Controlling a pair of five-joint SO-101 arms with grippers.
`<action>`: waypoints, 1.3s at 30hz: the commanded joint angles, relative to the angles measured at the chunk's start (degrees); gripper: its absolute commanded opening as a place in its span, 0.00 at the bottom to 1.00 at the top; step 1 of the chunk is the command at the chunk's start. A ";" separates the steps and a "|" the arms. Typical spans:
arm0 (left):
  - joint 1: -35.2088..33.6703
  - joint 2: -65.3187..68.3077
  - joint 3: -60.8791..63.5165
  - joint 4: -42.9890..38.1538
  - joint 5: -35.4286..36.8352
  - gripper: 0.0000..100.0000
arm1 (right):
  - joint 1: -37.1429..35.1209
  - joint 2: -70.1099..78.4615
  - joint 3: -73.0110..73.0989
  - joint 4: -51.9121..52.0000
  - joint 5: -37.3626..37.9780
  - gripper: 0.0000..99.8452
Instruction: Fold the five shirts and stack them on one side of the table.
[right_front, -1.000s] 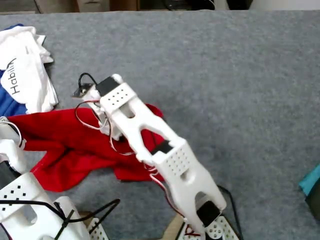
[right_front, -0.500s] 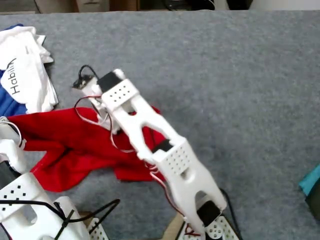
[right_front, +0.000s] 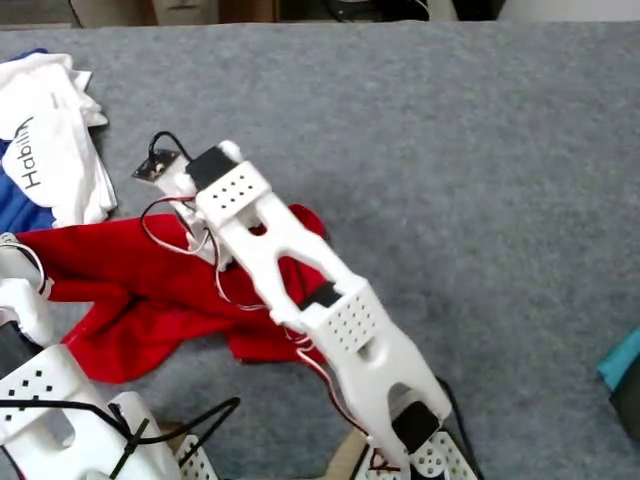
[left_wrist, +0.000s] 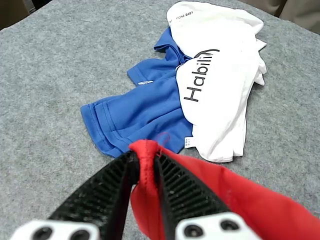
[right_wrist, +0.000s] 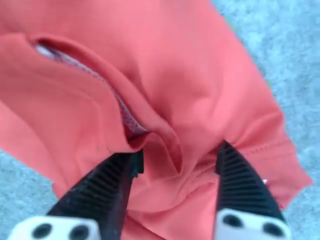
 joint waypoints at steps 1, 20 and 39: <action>0.26 -0.66 -0.26 -0.97 -0.26 0.02 | -1.36 -1.10 -0.04 1.32 -0.53 0.22; 0.35 -0.66 -0.35 -0.97 0.00 0.02 | -1.54 -10.86 9.27 1.05 -1.67 0.23; 0.18 -0.66 -0.35 -0.97 -0.18 0.02 | -3.82 -12.53 17.89 -0.79 -2.99 0.22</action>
